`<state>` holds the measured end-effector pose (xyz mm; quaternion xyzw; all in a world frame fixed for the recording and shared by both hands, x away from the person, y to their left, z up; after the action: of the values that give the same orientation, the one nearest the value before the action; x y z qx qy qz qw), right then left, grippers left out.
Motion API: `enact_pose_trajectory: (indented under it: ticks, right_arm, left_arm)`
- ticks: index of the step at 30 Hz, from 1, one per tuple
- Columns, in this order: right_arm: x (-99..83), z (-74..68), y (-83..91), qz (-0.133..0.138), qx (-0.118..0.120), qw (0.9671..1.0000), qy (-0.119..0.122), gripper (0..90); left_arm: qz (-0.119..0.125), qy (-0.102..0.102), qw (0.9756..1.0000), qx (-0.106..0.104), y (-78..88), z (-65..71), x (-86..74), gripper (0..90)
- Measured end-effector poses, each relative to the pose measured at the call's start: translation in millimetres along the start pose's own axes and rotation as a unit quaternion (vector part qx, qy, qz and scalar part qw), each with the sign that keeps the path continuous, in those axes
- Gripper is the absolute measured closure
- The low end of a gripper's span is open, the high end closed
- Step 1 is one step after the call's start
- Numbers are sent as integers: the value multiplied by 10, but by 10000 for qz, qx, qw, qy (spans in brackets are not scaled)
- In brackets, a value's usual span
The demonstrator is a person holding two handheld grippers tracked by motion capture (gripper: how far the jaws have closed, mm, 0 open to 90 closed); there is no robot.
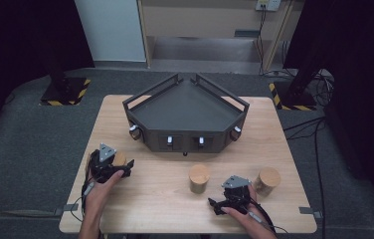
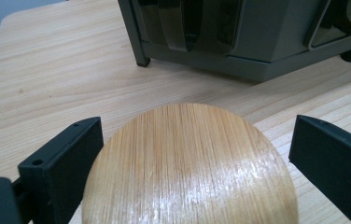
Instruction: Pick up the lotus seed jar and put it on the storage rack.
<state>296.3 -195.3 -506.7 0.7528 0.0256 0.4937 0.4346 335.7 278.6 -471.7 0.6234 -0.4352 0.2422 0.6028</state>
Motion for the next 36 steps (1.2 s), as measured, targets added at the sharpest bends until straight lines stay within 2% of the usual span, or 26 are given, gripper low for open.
enact_pose_trajectory:
  ticks: [7,9,14,19,23,27,29,32,36]
  right_arm:
    - [0,0,0,0,0,10000,0,6]
    - [0,0,0,0,1,10000,0,6]
    - [0,0,0,0,0,10000,-1,6]
    - [0,0,0,0,0,10000,1,6]
    - [0,0,0,0,0,10000,0,6]
    - [0,0,0,-1,-1,10000,1,6]
    - [0,0,0,-1,0,10000,1,6]
    - [0,0,0,-1,0,10000,0,6]
    - [0,0,0,-1,0,10000,0,6]
  left_arm:
    - [11,115,9999,75,-48,25,-104,53]
    - [27,177,9998,39,-60,28,-134,70]
    - [67,150,9998,95,-73,41,-180,119]
    - [131,147,9997,124,-62,12,-243,222]
    - [192,155,9996,95,-45,11,-259,236]
    - [165,82,9998,22,-10,8,-241,238]
    - [232,83,9997,-16,29,0,-224,239]
    - [347,-106,9993,9,102,-9,-169,240]
    - [445,-184,9987,-144,191,-61,-103,240]
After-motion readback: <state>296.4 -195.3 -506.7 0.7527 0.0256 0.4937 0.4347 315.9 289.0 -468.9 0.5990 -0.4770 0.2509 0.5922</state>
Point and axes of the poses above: each handheld gripper's, and its own axes: y roughly backward along the jaws, x roughly out of its top, z roughly to its right, the point moved 9 cm from there along -y, roughly forward along the jaws, and after that the axes turned 11 degrees about x, right-handed, at the moved point
